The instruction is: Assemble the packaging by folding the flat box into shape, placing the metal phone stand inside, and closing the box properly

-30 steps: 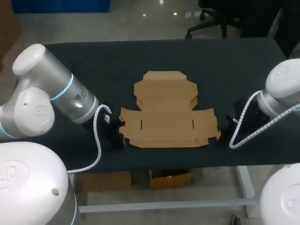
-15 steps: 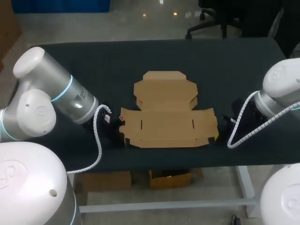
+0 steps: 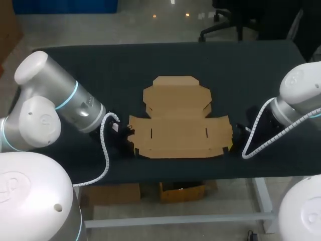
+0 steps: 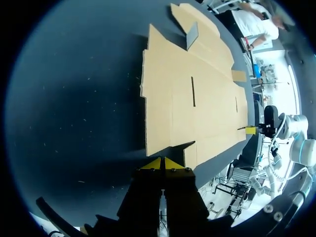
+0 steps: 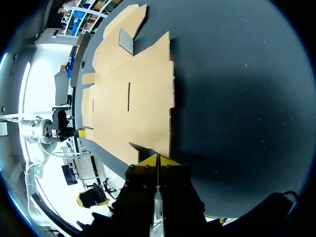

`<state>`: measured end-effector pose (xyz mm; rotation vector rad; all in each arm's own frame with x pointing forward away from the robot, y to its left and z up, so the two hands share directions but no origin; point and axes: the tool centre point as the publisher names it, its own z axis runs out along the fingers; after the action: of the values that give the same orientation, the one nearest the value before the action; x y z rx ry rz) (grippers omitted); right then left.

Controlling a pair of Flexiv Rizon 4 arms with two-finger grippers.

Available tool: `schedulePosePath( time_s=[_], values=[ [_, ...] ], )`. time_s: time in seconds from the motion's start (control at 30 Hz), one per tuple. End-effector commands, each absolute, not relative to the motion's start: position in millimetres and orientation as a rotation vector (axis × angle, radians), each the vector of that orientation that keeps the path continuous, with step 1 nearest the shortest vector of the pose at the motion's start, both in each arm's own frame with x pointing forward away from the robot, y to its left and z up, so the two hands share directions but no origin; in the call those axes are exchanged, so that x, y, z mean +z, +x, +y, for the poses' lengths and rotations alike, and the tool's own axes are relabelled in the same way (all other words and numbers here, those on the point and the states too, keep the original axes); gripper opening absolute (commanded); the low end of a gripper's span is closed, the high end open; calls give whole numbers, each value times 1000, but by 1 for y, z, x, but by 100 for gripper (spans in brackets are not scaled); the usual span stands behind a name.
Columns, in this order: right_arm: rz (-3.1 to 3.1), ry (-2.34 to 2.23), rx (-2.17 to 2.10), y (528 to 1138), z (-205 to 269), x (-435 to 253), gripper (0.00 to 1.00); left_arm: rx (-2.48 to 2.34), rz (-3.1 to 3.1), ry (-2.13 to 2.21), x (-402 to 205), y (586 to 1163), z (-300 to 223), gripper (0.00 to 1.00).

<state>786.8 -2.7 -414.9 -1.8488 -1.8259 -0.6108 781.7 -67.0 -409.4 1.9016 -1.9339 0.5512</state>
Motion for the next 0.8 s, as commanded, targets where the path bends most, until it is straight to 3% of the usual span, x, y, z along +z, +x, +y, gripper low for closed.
schedulePosePath(
  time_s=[0.03, 0.8],
  values=[
    [-1825, -1850, -616, 783, -3, -414, 0, 553, -1938, 1900, -408, 780, -67, 0],
    [-1823, -1822, -603, 779, 14, -423, 0, 551, -1941, 1874, -411, 775, -69, 0]
  ],
)
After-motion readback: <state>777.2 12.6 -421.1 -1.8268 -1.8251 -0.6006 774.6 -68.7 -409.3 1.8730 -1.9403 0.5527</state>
